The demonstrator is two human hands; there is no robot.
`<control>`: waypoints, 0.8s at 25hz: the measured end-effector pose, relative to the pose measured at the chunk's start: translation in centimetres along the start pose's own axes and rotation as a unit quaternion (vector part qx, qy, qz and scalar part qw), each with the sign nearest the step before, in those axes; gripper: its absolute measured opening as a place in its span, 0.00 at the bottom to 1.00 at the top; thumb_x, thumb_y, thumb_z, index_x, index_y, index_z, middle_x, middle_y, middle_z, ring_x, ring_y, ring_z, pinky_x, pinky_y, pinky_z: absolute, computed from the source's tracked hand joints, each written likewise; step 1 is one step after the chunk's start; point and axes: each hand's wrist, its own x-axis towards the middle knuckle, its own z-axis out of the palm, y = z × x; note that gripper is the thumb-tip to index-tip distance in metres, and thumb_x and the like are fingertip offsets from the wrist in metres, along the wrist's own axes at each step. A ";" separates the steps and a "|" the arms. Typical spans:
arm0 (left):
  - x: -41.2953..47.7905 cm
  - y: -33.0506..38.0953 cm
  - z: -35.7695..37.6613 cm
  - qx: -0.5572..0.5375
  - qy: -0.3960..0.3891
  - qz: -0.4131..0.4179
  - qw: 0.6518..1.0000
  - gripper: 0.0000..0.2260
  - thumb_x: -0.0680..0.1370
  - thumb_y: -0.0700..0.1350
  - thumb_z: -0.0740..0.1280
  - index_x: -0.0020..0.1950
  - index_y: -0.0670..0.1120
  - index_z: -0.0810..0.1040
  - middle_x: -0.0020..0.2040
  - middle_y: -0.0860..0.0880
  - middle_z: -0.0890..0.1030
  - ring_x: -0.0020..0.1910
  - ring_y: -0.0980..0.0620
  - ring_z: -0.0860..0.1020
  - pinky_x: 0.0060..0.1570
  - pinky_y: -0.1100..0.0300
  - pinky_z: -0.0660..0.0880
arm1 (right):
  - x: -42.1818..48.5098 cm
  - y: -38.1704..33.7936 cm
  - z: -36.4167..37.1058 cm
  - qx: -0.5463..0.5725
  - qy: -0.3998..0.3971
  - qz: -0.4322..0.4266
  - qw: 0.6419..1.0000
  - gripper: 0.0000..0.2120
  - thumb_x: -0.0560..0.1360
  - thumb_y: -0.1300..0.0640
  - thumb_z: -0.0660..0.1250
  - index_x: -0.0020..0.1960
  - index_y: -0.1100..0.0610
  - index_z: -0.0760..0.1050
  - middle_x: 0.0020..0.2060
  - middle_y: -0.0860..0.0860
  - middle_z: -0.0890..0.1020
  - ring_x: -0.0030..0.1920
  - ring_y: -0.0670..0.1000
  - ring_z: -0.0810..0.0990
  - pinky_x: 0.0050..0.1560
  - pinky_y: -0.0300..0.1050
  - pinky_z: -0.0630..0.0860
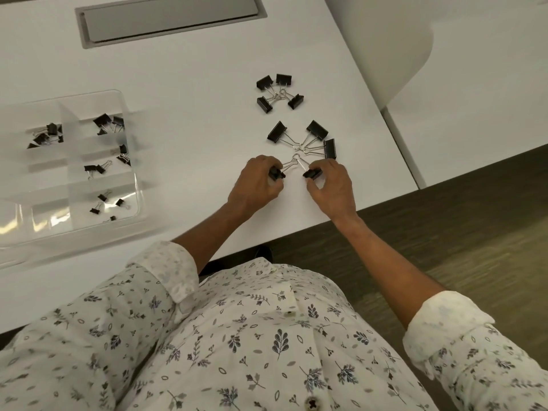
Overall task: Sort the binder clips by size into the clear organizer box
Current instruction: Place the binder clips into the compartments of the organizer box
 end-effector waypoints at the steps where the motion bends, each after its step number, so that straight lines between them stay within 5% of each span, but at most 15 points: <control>1: -0.4 -0.2 -0.4 -0.033 0.008 -0.014 0.999 0.14 0.75 0.45 0.71 0.61 0.46 0.81 0.56 0.48 0.83 0.56 0.51 0.78 0.59 0.57 0.76 | -0.1 -0.5 0.1 0.055 0.011 0.025 0.998 0.13 0.75 0.56 0.72 0.59 0.55 0.79 0.54 0.49 0.82 0.56 0.50 0.79 0.58 0.43 0.77; 3: -1.3 -0.6 -1.4 -0.121 0.027 -0.063 0.990 0.14 0.77 0.46 0.73 0.63 0.48 0.82 0.56 0.51 0.84 0.54 0.56 0.80 0.58 0.65 0.76 | 0.3 -1.9 0.1 0.195 0.014 0.115 0.974 0.11 0.75 0.57 0.73 0.58 0.55 0.81 0.53 0.48 0.84 0.55 0.47 0.82 0.60 0.44 0.80; 5: -2.1 -1.0 -2.7 -0.233 0.036 -0.125 0.964 0.12 0.78 0.47 0.73 0.62 0.50 0.83 0.54 0.54 0.85 0.51 0.61 0.81 0.54 0.72 0.76 | 0.9 -4.0 -0.2 0.365 -0.028 0.231 0.901 0.10 0.76 0.59 0.73 0.57 0.56 0.83 0.52 0.49 0.85 0.55 0.47 0.83 0.64 0.46 0.79; 8: -3.1 -2.2 -5.2 -0.462 0.046 -0.199 0.863 0.11 0.80 0.44 0.70 0.62 0.47 0.83 0.52 0.51 0.84 0.52 0.55 0.81 0.62 0.61 0.77 | 1.6 -7.2 0.1 0.584 -0.080 0.327 0.739 0.05 0.78 0.62 0.69 0.54 0.59 0.81 0.51 0.56 0.83 0.55 0.55 0.83 0.66 0.51 0.78; 11: -4.6 -3.8 -8.6 -0.607 0.078 -0.221 0.759 0.11 0.83 0.42 0.65 0.63 0.42 0.80 0.54 0.43 0.82 0.55 0.49 0.81 0.64 0.54 0.78 | 1.9 -10.9 1.7 0.662 -0.107 0.372 0.641 0.05 0.80 0.62 0.67 0.54 0.62 0.79 0.56 0.60 0.80 0.59 0.61 0.82 0.67 0.54 0.77; 13: -5.8 -4.8 -11.0 -0.653 0.089 -0.217 0.720 0.10 0.84 0.44 0.63 0.62 0.44 0.80 0.57 0.42 0.82 0.58 0.47 0.81 0.65 0.54 0.77 | 2.0 -13.5 2.8 0.672 -0.136 0.372 0.626 0.06 0.80 0.62 0.67 0.54 0.63 0.79 0.57 0.61 0.81 0.63 0.62 0.81 0.69 0.55 0.76; 16: -8.2 -7.6 -15.3 -0.658 0.129 -0.212 0.711 0.09 0.84 0.45 0.64 0.60 0.44 0.80 0.57 0.42 0.82 0.58 0.48 0.81 0.64 0.55 0.78 | 2.0 -18.6 5.5 0.662 -0.191 0.357 0.631 0.06 0.80 0.62 0.67 0.53 0.63 0.80 0.55 0.61 0.82 0.63 0.62 0.81 0.70 0.56 0.75; 20: -11.9 -13.1 -21.4 -0.530 0.221 -0.194 0.795 0.10 0.82 0.45 0.68 0.59 0.41 0.82 0.52 0.46 0.82 0.52 0.53 0.81 0.61 0.57 0.78 | 2.0 -26.1 9.8 0.605 -0.256 0.308 0.688 0.06 0.80 0.62 0.67 0.54 0.61 0.81 0.49 0.56 0.85 0.56 0.57 0.84 0.67 0.53 0.78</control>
